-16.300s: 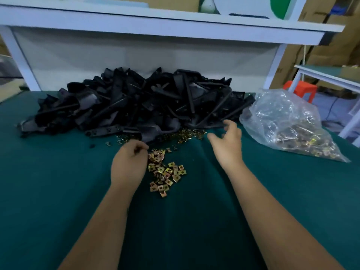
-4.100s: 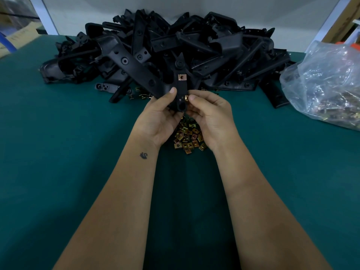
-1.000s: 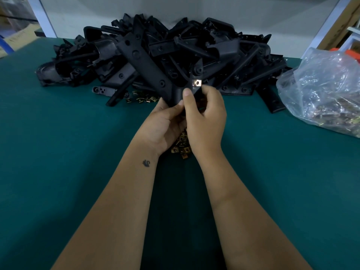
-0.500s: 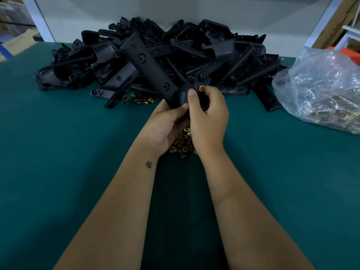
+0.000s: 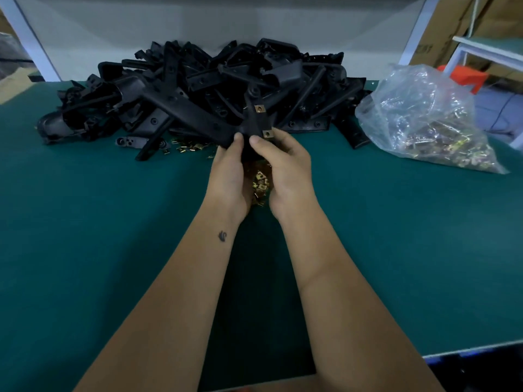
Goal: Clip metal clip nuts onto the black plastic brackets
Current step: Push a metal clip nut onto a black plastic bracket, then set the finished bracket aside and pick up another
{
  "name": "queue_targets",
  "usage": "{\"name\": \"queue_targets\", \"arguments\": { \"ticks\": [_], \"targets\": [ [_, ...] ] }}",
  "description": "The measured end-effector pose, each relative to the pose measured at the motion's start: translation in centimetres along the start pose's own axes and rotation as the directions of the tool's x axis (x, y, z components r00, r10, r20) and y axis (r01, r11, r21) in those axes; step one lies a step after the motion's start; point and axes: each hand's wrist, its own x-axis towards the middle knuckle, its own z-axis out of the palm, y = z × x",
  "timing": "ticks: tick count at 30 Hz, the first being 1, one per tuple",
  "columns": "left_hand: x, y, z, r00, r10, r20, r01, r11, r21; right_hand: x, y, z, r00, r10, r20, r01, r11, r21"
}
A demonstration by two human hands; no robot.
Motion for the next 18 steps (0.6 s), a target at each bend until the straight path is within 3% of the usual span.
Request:
{"name": "queue_targets", "arguments": {
  "ticks": [4, 9, 14, 18],
  "targets": [
    [-2.2, -2.0, 2.1, 0.996, 0.069, 0.053, -0.076, 0.985, 0.156, -1.4, -2.0, -2.3, 0.995, 0.056, -0.083, -0.04, 0.982, 0.186],
    [-4.5, -3.0, 5.3, 0.988, 0.156, 0.013, -0.156, 0.987, 0.032, -3.5, -5.2, -8.1, 0.948, -0.023, -0.316, 0.106, 0.963, 0.249],
    [-8.5, -7.3, 10.3, 0.983, -0.03, 0.181, -0.008, 0.979, 0.205, -7.4, -9.0, -17.1, 0.855, -0.142, -0.5, 0.331, 0.89, 0.313],
    [-13.5, -12.2, 14.7, 0.878, -0.187, 0.44, 0.021, 0.935, 0.354, -12.0, -12.1, -25.9, 0.692, -0.201, -0.693, 0.444, 0.876, 0.189]
  ]
}}
